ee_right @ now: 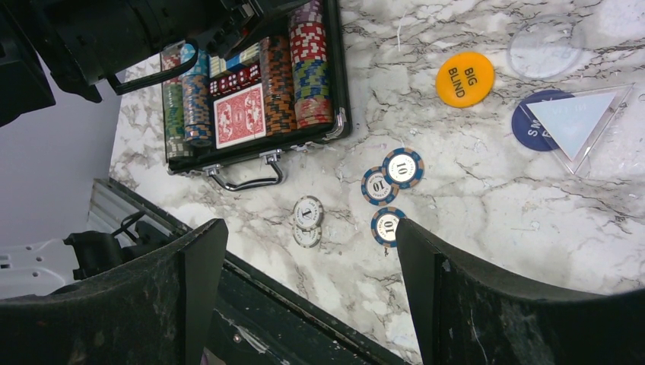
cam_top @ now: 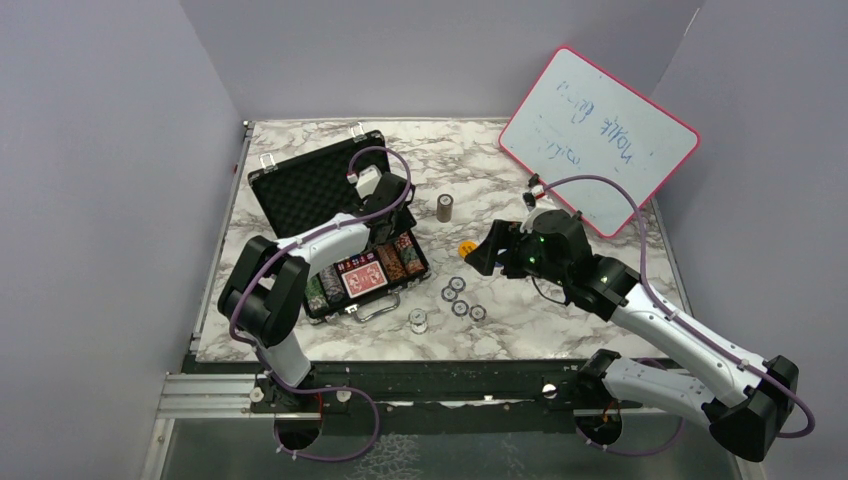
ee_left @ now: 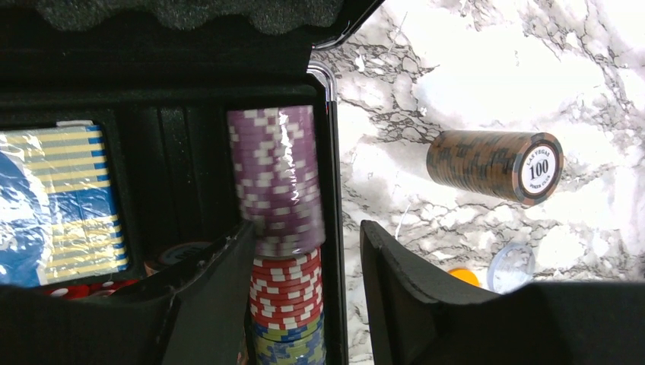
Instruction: Pack up texas hold em set
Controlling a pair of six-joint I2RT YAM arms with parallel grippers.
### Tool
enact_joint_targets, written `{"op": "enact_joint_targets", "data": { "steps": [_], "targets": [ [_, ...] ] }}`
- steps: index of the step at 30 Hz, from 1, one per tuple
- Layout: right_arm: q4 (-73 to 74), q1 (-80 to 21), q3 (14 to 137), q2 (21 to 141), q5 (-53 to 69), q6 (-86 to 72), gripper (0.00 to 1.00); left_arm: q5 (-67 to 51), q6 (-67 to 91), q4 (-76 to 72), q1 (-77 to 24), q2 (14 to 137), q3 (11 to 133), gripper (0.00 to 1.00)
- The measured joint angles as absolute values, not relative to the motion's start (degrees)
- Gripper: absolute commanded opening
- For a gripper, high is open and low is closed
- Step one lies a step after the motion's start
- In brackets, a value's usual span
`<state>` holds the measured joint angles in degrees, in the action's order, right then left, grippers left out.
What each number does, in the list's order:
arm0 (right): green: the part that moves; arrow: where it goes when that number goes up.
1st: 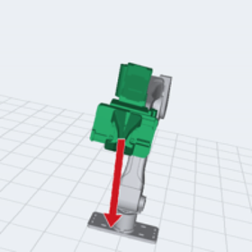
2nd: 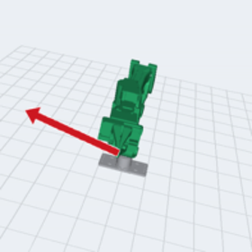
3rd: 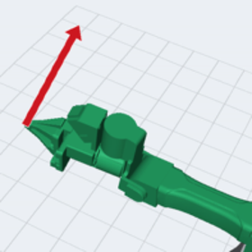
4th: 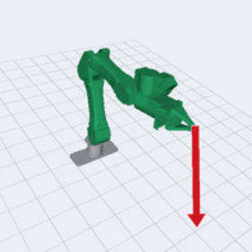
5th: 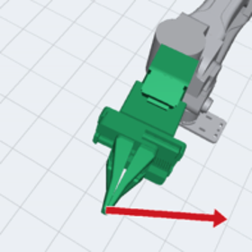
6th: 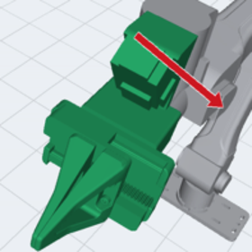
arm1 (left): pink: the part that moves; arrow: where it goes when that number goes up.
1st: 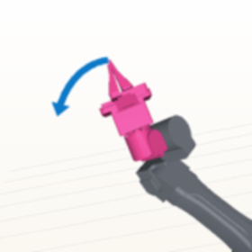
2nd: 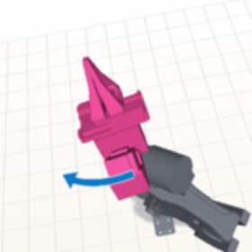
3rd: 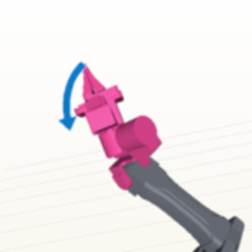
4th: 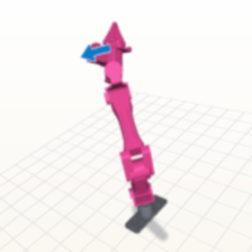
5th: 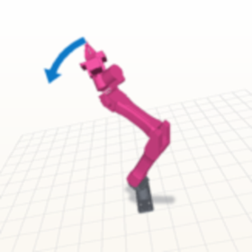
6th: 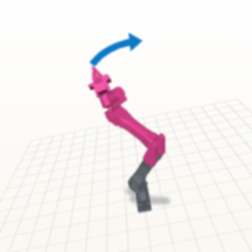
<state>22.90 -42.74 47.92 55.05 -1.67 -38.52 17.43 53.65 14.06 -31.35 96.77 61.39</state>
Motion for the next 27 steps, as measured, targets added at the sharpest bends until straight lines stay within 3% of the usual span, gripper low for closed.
{"op": "enact_joint_targets", "data": {
  "steps": [9,15,27],
  "targets": [
    [22.90,-42.74,47.94,55.05,-1.76,-38.28,0.84,17.50,51.88,14.61,-31.59,96.12,61.41,0.58],
    [21.80,-42.74,48.51,57.71,-2.37,-36.80,0.84,18.13,46.30,15.31,-31.59,88.64,61.43,0.61],
    [12.49,-42.74,60.47,87.11,-11.05,-29.47,0.87,18.55,36.67,13.98,-31.62,62.65,53.74,0.67]
  ]
}}
